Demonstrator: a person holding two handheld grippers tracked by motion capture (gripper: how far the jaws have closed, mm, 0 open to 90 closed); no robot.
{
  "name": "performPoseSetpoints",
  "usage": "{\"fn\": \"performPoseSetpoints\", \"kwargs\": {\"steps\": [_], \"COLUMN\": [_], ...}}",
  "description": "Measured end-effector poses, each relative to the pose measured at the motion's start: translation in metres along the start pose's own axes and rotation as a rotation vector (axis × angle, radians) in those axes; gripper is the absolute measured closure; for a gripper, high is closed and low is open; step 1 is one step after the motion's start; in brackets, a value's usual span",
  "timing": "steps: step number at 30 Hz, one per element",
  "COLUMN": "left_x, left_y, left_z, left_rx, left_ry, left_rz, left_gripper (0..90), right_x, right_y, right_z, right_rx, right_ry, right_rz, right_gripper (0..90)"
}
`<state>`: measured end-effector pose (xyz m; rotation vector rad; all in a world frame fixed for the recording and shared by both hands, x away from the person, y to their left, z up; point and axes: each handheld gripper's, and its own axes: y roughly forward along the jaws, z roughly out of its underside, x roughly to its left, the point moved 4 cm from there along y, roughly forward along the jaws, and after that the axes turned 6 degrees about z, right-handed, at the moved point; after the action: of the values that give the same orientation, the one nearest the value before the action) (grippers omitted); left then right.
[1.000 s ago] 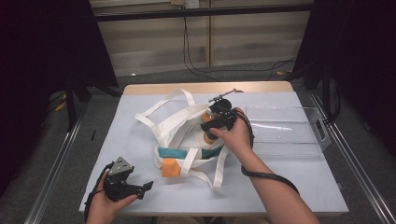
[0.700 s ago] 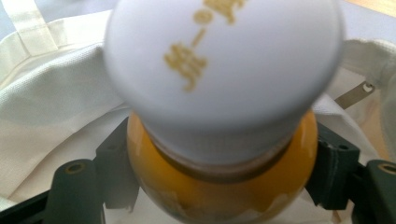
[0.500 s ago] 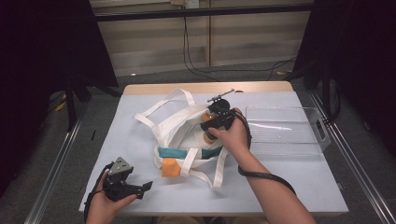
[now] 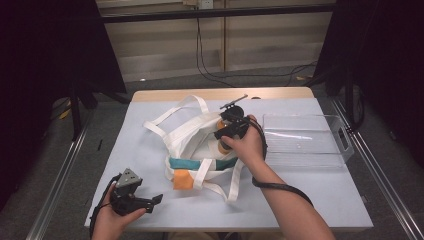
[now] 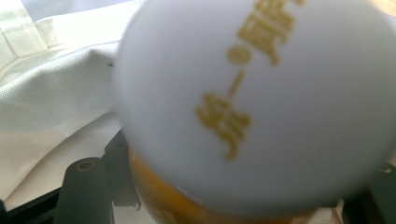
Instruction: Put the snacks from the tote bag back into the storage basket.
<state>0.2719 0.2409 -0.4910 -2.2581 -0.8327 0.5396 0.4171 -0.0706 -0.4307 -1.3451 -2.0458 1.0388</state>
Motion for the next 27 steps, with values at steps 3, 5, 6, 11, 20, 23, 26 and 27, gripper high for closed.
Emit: {"fn": "performPoseSetpoints", "kwargs": {"steps": [3, 5, 6, 11, 20, 23, 26, 27], "left_x": [0.0, 0.0, 0.0, 0.0, 0.001, 0.001, 0.001, 0.001], "left_y": [0.0, 0.001, 0.0, 0.0, 0.0, 0.0, 0.0, 0.0], "left_z": [0.0, 0.0, 0.0, 0.0, 0.0, 0.0, 0.0, 0.0], "left_rx": [0.0, -0.004, -0.002, 0.0, 0.006, -0.001, -0.003, -0.002], "left_ry": [-0.005, -0.013, -0.012, -0.007, 0.001, -0.007, -0.007, -0.007], "left_rz": [0.004, 0.002, 0.001, 0.0, -0.003, -0.002, -0.003, -0.003], "left_gripper": [5.9, 6.0, 6.0, 6.1, 6.2, 6.2, 6.2, 6.2], "right_x": [0.001, 0.001, 0.002, 0.001, -0.002, -0.003, -0.004, -0.004], "right_y": [-0.001, -0.002, -0.002, -0.005, -0.012, -0.015, -0.021, -0.021], "right_z": [-0.001, -0.001, -0.001, -0.002, -0.006, -0.008, -0.012, -0.012], "right_rx": [0.024, 0.038, 0.046, 0.084, 0.142, 0.147, 0.165, 0.165], "right_ry": [-0.009, -0.027, -0.024, -0.048, -0.075, -0.083, -0.084, -0.084], "right_rz": [-0.001, -0.004, -0.004, -0.016, -0.031, -0.029, -0.034, -0.034], "right_gripper": [30.2, 30.2, 30.2, 30.2, 30.3, 30.2, 30.2, 30.2]}}
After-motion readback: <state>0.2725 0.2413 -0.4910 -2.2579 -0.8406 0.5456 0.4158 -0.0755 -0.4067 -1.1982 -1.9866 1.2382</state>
